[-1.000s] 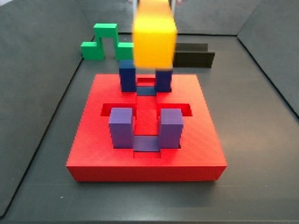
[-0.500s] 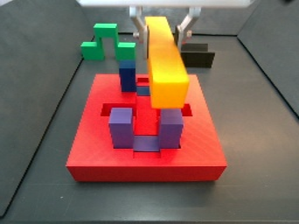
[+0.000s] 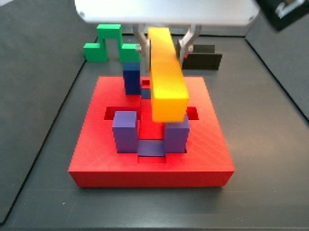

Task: Pick up the yellow object. Move up. Move to above the board. Insert the yellow object.
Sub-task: Insert the yellow object.

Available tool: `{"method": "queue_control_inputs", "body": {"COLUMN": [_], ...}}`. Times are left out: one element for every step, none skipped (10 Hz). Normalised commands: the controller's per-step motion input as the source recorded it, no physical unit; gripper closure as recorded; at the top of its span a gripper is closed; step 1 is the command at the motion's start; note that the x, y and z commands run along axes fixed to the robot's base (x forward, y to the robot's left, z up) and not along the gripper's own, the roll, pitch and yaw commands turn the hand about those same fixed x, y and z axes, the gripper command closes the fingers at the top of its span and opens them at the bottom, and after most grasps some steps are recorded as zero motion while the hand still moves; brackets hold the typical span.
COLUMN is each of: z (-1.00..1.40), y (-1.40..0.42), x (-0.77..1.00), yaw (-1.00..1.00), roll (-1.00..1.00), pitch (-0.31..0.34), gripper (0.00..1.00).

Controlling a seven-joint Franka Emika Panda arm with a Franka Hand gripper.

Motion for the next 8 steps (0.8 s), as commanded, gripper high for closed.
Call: {"method": "queue_control_inputs", "body": {"z": [-0.24,-0.15,-0.06,-0.05,-0.02,-0.03,-0.05,-0.17], "y": [0.0,0.0,0.0,-0.05,-0.1,-0.11,-0.17,-0.11], "x": [-0.15,-0.17,-0.21,-0.21,-0.17,-0.16,-0.07,0.0], "yaw": [0.0,0.0,0.0,0.0,0.0,0.0,0.0,0.0], "roll": [-0.02,0.0,0.0,0.0,0.01,0.03,0.05,0.15], "pitch": [-0.047,-0.039,-0.044,-0.051,-0.037,-0.034,-0.027,-0.011], "gripper": [1.0,1.0,1.0,1.0,1.0,1.0,1.0,1.0]}}
